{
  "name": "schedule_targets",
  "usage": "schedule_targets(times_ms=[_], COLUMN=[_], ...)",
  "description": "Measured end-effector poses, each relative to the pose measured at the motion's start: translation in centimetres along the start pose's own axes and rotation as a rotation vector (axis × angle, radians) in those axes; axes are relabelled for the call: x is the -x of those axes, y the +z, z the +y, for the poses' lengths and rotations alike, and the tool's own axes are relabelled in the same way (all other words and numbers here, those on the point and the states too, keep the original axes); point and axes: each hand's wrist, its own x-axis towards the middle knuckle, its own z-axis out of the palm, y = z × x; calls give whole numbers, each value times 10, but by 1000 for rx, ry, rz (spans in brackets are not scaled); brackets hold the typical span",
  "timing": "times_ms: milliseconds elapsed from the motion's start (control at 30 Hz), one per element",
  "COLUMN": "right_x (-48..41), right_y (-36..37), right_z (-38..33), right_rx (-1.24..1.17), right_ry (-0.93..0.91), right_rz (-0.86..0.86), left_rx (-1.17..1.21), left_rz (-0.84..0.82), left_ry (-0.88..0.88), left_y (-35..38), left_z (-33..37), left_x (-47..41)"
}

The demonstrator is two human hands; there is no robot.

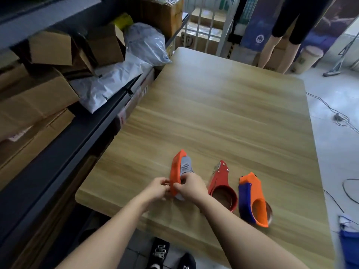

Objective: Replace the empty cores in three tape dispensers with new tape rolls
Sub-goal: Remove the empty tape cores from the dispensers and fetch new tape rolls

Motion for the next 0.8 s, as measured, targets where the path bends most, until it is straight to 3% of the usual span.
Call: schedule_targets(times_ms=[133, 400, 667, 800], right_x=[0, 7, 9, 12], right_y=[-21, -51, -60, -64], right_z=[-5, -1, -8, -15], right_rx=[-586, -1423, -1451, -1341], right_ry=[40, 206, 147, 67], right_rz=[-17, -172, -230, -221], left_rx=[208, 139, 24, 12], left_rz=[21, 14, 172, 136], left_ry=[93, 383, 569, 599], left_y=[-3, -11, -19, -20], left_z=[15, 43, 62, 74], left_x=[1, 17, 19, 21])
